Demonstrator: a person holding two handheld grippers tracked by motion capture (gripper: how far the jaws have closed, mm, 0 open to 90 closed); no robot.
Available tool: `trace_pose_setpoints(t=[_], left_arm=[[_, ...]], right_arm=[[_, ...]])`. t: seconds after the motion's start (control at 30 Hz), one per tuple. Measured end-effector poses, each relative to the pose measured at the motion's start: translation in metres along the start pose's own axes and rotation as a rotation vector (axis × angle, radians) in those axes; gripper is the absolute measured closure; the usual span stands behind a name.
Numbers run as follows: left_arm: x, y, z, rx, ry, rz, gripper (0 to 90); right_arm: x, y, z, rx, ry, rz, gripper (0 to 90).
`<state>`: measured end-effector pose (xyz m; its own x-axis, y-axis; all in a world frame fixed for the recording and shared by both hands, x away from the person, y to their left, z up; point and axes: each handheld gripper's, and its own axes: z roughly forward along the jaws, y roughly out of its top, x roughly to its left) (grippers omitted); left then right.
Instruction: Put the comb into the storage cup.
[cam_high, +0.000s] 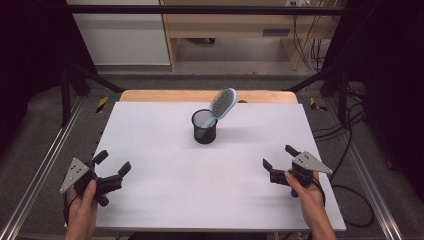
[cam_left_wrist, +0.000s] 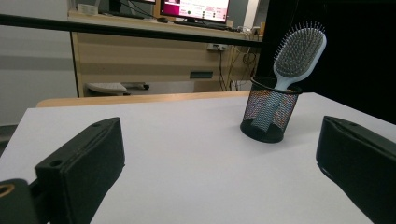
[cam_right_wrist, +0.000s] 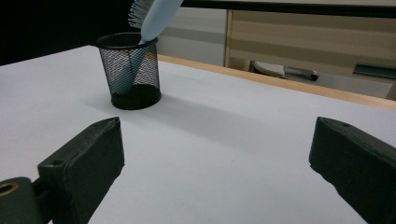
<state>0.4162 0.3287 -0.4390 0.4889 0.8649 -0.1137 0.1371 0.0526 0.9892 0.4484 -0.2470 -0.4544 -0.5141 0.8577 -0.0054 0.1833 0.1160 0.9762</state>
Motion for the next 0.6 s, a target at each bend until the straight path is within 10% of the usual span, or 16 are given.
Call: trace_pose_setpoints(t=[0.6], left_arm=[[-0.001, 0.001, 0.002, -0.002, -0.007, 0.002, 1.3]], right_arm=[[0.016, 0.003, 0.009, -0.043, 0.046, -0.053, 3.7]])
